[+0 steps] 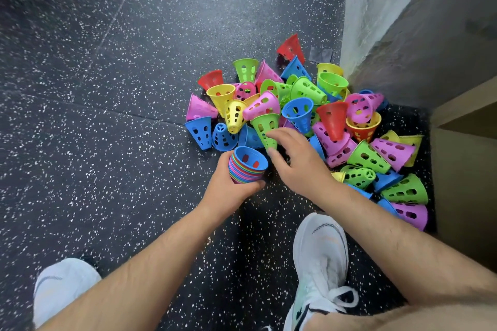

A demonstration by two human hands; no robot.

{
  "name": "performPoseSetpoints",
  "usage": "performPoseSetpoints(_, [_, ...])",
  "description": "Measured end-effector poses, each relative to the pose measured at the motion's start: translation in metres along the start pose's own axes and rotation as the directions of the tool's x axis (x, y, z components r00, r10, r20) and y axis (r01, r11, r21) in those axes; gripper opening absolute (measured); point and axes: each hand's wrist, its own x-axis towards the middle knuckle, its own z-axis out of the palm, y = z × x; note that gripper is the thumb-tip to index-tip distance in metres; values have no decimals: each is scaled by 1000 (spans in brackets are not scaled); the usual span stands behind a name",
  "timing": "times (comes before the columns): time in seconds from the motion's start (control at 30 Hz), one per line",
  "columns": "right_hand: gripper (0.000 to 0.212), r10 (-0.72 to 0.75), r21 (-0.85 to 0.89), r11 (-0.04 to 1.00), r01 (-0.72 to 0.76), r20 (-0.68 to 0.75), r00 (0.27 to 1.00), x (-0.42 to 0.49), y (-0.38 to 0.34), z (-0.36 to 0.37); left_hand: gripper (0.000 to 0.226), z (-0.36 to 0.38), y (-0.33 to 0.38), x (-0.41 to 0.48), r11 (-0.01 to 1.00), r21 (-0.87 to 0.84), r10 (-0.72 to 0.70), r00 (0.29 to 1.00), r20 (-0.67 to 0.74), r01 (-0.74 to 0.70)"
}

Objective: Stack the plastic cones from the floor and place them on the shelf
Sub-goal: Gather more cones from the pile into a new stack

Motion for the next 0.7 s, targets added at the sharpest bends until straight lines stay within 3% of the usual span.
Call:
performPoseSetpoints(0.23, [60,64,-264,964,-47,55,996,47,4,2,67,-12,4,19,1000,-20,-13,999,-37,13])
performPoseSetpoints(0.37, [50,48,-337,941,-35,31,998,52,6,12,67,-15,5,23,1000,1,-13,999,-29,13])
performPoseSetpoints(0.53, [18,34,-255,965,-59,-100,994,48,11,15,69,-15,3,25,1000,2,-28,1000,-10,28])
performPoseSetpoints(0.7, [18,59,0,998,-61,-237,970,44,-3,3,70,-13,0,27,999,-6,-33,999,-9,33])
